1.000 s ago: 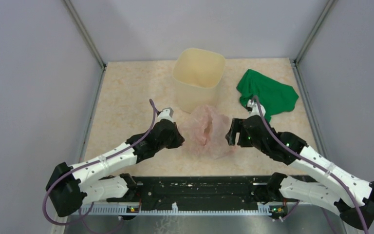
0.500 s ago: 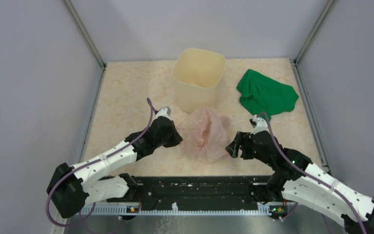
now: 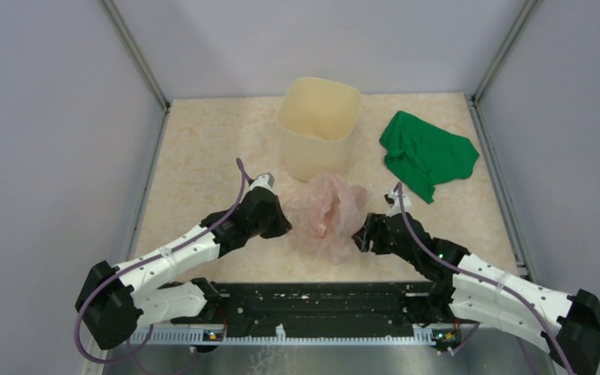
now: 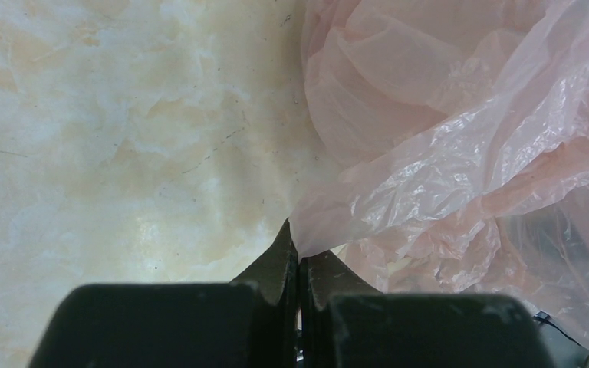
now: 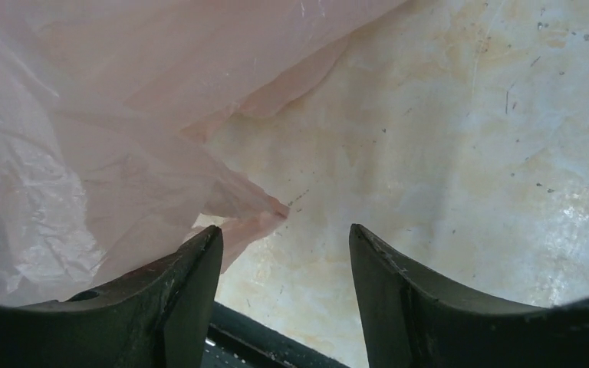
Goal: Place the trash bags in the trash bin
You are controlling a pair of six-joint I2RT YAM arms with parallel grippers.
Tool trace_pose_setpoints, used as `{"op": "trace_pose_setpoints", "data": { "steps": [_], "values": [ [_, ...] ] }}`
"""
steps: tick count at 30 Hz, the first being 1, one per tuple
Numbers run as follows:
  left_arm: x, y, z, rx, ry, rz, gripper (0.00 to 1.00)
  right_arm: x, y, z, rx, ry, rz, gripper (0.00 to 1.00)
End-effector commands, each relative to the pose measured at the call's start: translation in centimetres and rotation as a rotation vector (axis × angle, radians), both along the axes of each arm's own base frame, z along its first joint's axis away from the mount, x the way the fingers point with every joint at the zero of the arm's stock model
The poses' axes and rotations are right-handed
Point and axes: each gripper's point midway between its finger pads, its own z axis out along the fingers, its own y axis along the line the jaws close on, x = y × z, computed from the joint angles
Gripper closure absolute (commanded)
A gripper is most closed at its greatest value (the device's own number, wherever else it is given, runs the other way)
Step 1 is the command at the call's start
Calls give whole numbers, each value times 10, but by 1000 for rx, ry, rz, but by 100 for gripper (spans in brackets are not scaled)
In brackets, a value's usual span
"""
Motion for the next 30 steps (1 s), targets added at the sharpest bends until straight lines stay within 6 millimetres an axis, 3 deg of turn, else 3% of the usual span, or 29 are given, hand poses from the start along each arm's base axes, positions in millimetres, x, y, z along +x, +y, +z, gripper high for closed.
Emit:
{"op": "trace_pose_setpoints", "data": {
  "steps": [1, 4, 7, 17, 30],
  "values": [
    [5, -3, 12, -10, -20, -8, 100, 25, 14, 20, 88, -117, -40, 40],
    [5, -2, 12, 1, -18, -6, 100, 29, 18, 20, 128, -142, -50, 47],
    [7, -1, 12, -2, -10, 1, 100, 31, 21, 23, 184, -170, -54, 48],
    [25, 14, 7, -133, 103, -11, 100, 30, 30, 43, 299, -209, -39, 39],
    [39, 14, 15, -222, 199, -54, 100, 56, 73, 85, 328, -229, 11, 37]
  ]
}}
